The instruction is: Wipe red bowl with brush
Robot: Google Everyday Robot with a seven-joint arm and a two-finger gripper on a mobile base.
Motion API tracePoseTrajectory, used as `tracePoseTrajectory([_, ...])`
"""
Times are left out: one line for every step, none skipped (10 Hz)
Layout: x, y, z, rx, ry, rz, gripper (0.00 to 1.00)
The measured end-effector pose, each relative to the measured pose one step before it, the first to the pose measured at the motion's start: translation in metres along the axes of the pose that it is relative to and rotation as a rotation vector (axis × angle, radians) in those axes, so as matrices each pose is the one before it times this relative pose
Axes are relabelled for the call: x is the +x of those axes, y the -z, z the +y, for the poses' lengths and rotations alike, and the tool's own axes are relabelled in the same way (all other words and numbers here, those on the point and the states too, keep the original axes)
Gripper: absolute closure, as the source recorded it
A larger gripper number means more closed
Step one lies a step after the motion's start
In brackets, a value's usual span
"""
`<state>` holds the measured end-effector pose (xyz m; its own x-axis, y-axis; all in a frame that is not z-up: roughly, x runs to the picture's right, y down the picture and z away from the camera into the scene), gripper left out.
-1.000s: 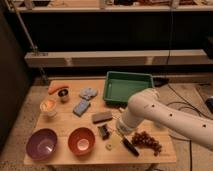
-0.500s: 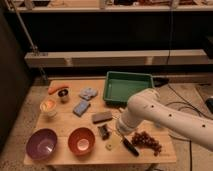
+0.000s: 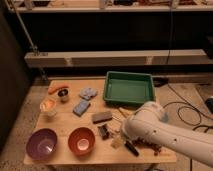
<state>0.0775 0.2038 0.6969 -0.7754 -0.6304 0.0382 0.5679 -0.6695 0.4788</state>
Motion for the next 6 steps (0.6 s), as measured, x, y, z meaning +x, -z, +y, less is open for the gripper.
tracePoseTrajectory([-0.00303,-0.00446,0.00645,0.0291,0.00655,0.02085,0.2])
tracePoseTrajectory([0.00039,-0.00702,0.00391,0.03708,0.01036,0.00736,0.2])
tracePoseTrajectory([0.00019,-0.00746,0.00296,0.0242,0.01676,-0.00113,0.2])
tracePoseTrajectory([-0.00203,-0.00588,0.00436,0.01126,0.01034,-0.00411,0.2])
tracePoseTrajectory([0.00065,-0.00623,0.00428,0.00498,0.0141,-0.00694,0.2])
tracePoseTrajectory([0.00256,-0.00708,0.00506,0.0015,0.01856,-0.0127,0.2])
